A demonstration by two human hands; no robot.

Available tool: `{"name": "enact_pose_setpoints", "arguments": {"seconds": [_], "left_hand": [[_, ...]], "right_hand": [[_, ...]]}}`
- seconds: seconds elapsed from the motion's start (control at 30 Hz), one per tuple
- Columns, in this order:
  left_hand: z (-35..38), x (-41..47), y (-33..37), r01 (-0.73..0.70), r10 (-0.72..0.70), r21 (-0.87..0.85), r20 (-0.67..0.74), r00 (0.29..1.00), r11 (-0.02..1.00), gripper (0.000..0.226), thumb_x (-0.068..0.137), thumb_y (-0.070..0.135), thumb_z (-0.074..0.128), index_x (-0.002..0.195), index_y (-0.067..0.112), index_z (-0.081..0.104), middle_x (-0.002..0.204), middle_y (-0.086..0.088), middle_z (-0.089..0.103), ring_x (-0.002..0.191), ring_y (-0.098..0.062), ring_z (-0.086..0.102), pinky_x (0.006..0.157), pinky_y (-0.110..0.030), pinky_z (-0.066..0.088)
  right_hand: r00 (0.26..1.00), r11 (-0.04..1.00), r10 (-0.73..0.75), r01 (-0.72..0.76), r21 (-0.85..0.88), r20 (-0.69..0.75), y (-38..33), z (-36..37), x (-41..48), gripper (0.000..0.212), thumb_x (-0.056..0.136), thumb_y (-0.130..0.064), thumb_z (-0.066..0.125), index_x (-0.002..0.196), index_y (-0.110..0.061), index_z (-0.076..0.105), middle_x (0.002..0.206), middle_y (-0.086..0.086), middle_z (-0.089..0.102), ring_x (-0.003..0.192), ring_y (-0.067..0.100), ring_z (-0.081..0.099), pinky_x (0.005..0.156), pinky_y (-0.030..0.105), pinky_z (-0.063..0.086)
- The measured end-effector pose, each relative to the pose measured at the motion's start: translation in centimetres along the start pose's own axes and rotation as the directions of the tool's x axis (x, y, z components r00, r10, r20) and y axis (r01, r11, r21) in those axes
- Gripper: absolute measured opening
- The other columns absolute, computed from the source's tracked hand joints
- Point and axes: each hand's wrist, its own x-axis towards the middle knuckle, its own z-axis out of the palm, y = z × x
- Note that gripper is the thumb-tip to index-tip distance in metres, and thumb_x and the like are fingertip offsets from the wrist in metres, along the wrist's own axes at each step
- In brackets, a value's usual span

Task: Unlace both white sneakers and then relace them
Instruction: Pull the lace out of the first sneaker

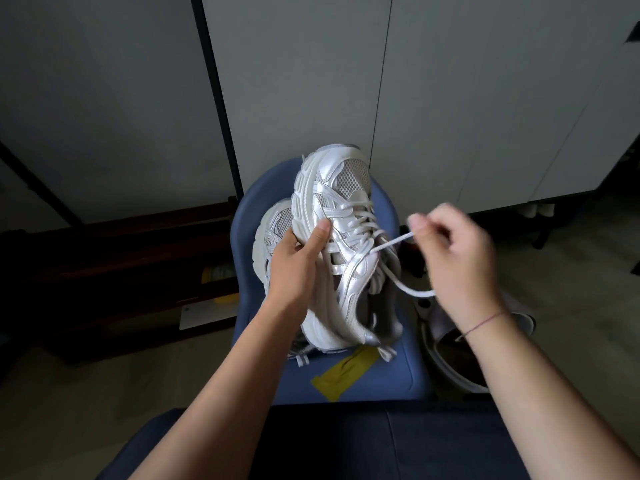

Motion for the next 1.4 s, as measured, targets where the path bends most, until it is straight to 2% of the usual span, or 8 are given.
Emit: {"name": "enact_pose_setpoints", "arguments": {"seconds": [0.17, 0.47, 0.67, 0.77, 1.0, 1.13, 1.27, 1.4], "left_hand": [[0.0, 0.0, 0.0, 0.012, -0.012, -0.003, 0.012, 1.0, 1.0, 0.032, 0.092, 0.034, 0.064, 0.119, 0.016, 0.066, 0.107, 0.001, 0.074, 0.098, -0.015, 0.071, 0.094, -0.037, 0.054], [-0.1, 0.1, 0.0, 0.004, -0.004, 0.01, 0.012, 1.0, 1.0, 0.033, 0.091, 0.034, 0.065, 0.117, 0.014, 0.066, 0.105, 0.0, 0.075, 0.098, -0.017, 0.071, 0.094, -0.039, 0.054], [-0.7, 0.5, 0.1, 0.046, -0.046, -0.018, -0.008, 0.999, 0.999, 0.037, 0.09, 0.037, 0.066, 0.118, 0.014, 0.066, 0.108, -0.002, 0.074, 0.102, -0.021, 0.07, 0.098, -0.046, 0.051], [-0.7, 0.6, -0.1, 0.049, -0.049, -0.012, -0.001, 0.999, 0.999, 0.036, 0.09, 0.037, 0.067, 0.117, 0.014, 0.066, 0.105, -0.003, 0.075, 0.098, -0.022, 0.071, 0.094, -0.044, 0.054], [-0.1, 0.1, -0.2, 0.028, -0.028, -0.008, 0.033, 0.999, 1.0, 0.031, 0.093, 0.029, 0.064, 0.118, 0.011, 0.065, 0.104, -0.004, 0.075, 0.096, -0.02, 0.072, 0.088, -0.037, 0.056], [-0.4, 0.1, -0.1, 0.033, -0.033, 0.006, 0.062, 0.998, 0.999, 0.032, 0.093, 0.032, 0.063, 0.119, 0.013, 0.064, 0.106, -0.004, 0.074, 0.099, -0.021, 0.071, 0.096, -0.044, 0.053], [-0.6, 0.2, 0.1, 0.063, -0.059, -0.031, 0.126, 0.99, 0.998, 0.034, 0.094, 0.033, 0.06, 0.122, 0.013, 0.063, 0.11, -0.008, 0.073, 0.102, -0.026, 0.07, 0.099, -0.047, 0.051], [-0.9, 0.5, 0.1, 0.073, -0.066, -0.048, 0.134, 0.989, 0.996, 0.038, 0.094, 0.032, 0.061, 0.126, 0.011, 0.06, 0.114, -0.01, 0.072, 0.105, -0.027, 0.069, 0.101, -0.048, 0.049]], "right_hand": [[0.989, 0.989, 0.146, -0.146, 0.01, -0.029, 1.6, -1.5, 0.4, 0.032, 0.087, -0.036, 0.056, 0.063, -0.019, 0.044, 0.053, -0.011, 0.044, 0.053, 0.005, 0.037, 0.053, 0.022, 0.031], [0.938, 0.923, -0.258, 0.311, -0.226, 0.233, -0.4, 1.9, -0.6, 0.036, 0.088, -0.041, 0.052, 0.065, -0.014, 0.051, 0.066, -0.002, 0.048, 0.066, 0.021, 0.049, 0.063, 0.036, 0.041], [0.973, 0.988, 0.13, -0.111, 0.107, -0.189, 0.9, -2.1, 0.9, 0.038, 0.089, -0.036, 0.052, 0.062, -0.013, 0.038, 0.052, -0.007, 0.034, 0.053, 0.005, 0.027, 0.052, 0.027, 0.025], [0.983, 0.984, 0.178, -0.177, 0.026, -0.049, 1.9, -1.8, 0.7, 0.024, 0.082, -0.037, 0.054, 0.071, -0.015, 0.052, 0.06, -0.012, 0.051, 0.056, 0.005, 0.043, 0.057, 0.023, 0.037], [0.947, 0.95, -0.21, 0.257, -0.177, 0.243, -0.2, 1.5, -0.8, 0.037, 0.087, -0.045, 0.053, 0.066, -0.014, 0.054, 0.07, -0.004, 0.048, 0.069, 0.014, 0.048, 0.067, 0.028, 0.04], [0.954, 0.979, -0.012, -0.05, 0.197, 0.299, -0.8, 1.7, -1.0, 0.031, 0.087, -0.037, 0.058, 0.064, -0.019, 0.048, 0.065, -0.006, 0.038, 0.061, 0.006, 0.037, 0.061, 0.019, 0.032], [0.872, 0.378, 0.284, -0.484, 0.789, 0.399, -1.4, 0.8, -0.6, 0.025, 0.067, -0.031, 0.071, 0.058, -0.021, 0.051, 0.059, -0.003, 0.037, 0.058, 0.009, 0.036, 0.061, 0.02, 0.036], [0.781, 0.16, 0.447, -0.55, 0.82, 0.436, -0.7, -0.1, 0.6, 0.027, 0.085, -0.024, 0.055, 0.064, -0.018, 0.039, 0.056, -0.004, 0.036, 0.052, 0.007, 0.041, 0.07, 0.027, 0.051]]}}
